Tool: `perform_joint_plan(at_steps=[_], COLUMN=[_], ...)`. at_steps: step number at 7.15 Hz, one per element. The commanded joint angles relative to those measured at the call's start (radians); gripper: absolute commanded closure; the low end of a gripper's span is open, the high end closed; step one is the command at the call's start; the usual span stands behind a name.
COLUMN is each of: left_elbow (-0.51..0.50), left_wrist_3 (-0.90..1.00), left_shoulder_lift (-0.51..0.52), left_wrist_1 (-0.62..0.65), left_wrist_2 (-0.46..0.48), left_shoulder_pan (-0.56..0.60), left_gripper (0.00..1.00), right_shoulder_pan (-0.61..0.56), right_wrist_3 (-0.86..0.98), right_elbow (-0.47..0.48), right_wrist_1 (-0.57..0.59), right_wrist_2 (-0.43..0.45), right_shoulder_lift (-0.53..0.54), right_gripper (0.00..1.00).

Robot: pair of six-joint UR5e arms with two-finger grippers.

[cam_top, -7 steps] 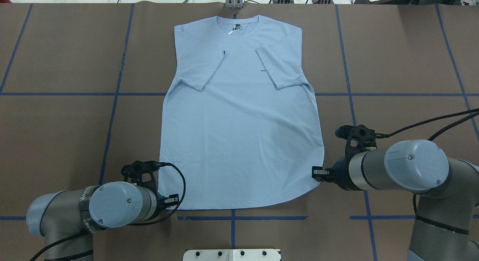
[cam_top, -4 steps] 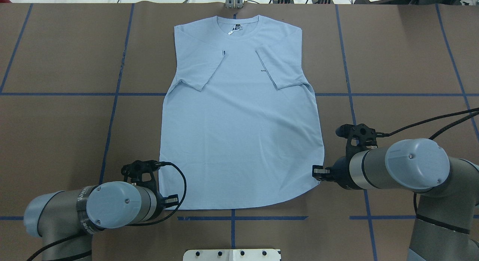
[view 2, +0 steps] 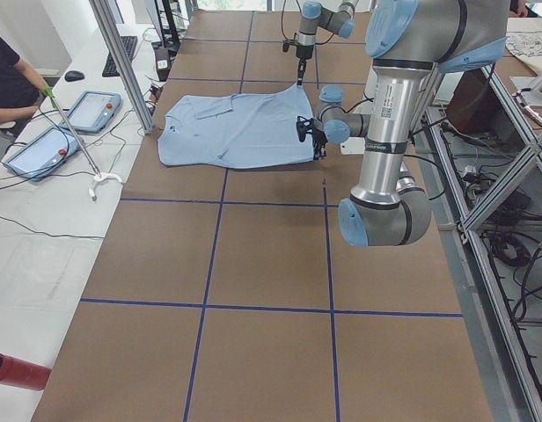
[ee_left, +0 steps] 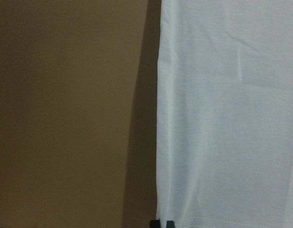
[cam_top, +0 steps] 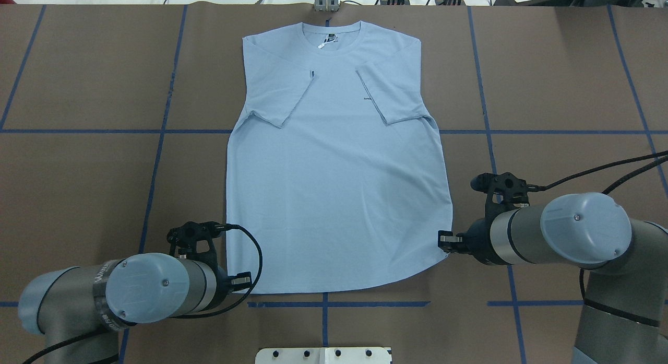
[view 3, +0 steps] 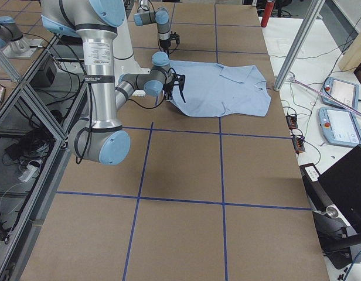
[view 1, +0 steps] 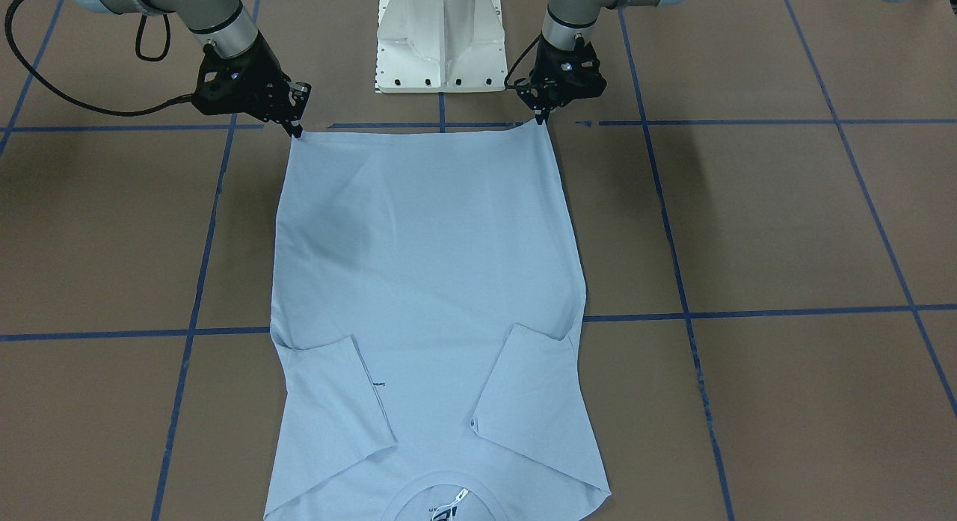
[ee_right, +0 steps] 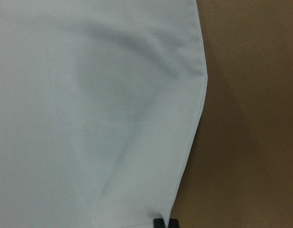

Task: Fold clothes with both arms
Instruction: 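Grasp both hem corners nearest the robot with left and right grippers, then lift the hem with both grippers and fold it toward the collar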

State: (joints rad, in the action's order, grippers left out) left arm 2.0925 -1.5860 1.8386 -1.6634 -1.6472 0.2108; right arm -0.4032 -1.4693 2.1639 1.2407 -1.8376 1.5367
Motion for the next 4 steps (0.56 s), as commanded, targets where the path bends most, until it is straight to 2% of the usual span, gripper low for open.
perform_joint_plan(at_steps=[1,3,4], left_elbow=[0.128,0.245,0.283], left_wrist_3=[0.038,0.04,0.102], left_shoulder_lift=[-0.001,-0.002,-0.013], left_wrist_1=[0.124,0.268,0.327], left_wrist_2=[-0.002,0.0,0.0], left_shoulder_pan=[-0.039,-0.101,-0.117], left_gripper=[1.0,1.0,1.0], right_shoulder_pan=[0.036,0.037,0.061], right_wrist_3=[-0.066,-0.084,-0.086], right_elbow=[0.086,0.157,0.18], right_wrist_1=[0.003,0.003,0.003], right_wrist_2=[-0.077,-0.26,-0.27], right_shoulder_lift=[0.065,0.136,0.167], right_gripper=[1.0,1.0,1.0])
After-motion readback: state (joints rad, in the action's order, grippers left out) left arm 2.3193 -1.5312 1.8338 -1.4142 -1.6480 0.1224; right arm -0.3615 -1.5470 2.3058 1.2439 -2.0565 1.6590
